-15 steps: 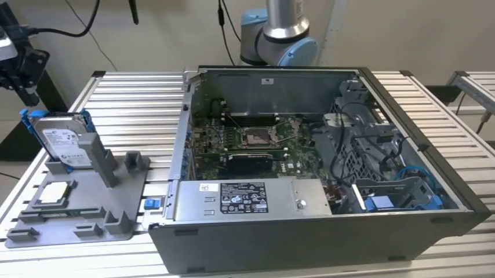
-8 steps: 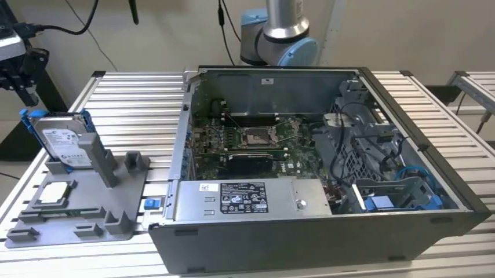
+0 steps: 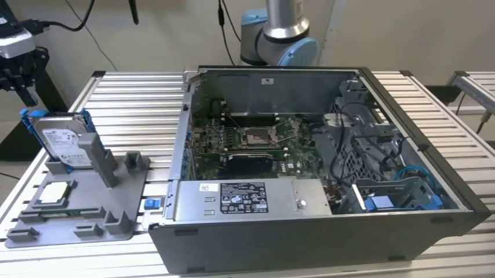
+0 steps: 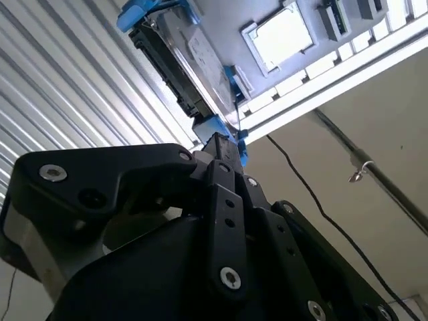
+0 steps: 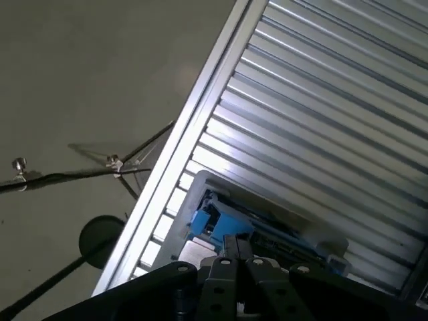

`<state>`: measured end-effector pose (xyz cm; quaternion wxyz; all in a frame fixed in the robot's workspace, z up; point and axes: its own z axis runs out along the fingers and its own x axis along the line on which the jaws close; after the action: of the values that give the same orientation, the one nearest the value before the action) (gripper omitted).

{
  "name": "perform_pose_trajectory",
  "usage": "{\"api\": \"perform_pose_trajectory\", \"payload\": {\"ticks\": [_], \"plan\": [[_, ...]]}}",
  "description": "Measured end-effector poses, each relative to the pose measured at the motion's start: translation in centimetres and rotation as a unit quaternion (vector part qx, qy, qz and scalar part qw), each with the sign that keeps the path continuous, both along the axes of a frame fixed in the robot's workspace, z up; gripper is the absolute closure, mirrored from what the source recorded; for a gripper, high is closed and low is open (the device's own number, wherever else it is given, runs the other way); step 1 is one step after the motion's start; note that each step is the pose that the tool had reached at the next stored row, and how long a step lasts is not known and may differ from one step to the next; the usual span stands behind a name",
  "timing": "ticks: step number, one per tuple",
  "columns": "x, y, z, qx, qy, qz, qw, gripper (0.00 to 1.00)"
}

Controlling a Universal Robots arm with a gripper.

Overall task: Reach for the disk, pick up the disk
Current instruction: 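Pick up the disk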

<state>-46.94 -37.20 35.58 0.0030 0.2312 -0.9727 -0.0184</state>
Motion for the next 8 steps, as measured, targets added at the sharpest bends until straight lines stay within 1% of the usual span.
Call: {"api": "perform_pose_trajectory", "payload": {"ticks": [2,4,6,8], "plan": [[0.0,0.0,0.0,0.0,-0.0008,0.019,0.9998,1.0],[0.0,0.0,0.0,0.0,-0.0014,0.037,0.9993,1.0],[0.0,0.0,0.0,0.0,-0.0019,0.054,0.9985,1.0],[0.0,0.0,0.0,0.0,-0.0023,0.073,0.9974,1.0]]}}
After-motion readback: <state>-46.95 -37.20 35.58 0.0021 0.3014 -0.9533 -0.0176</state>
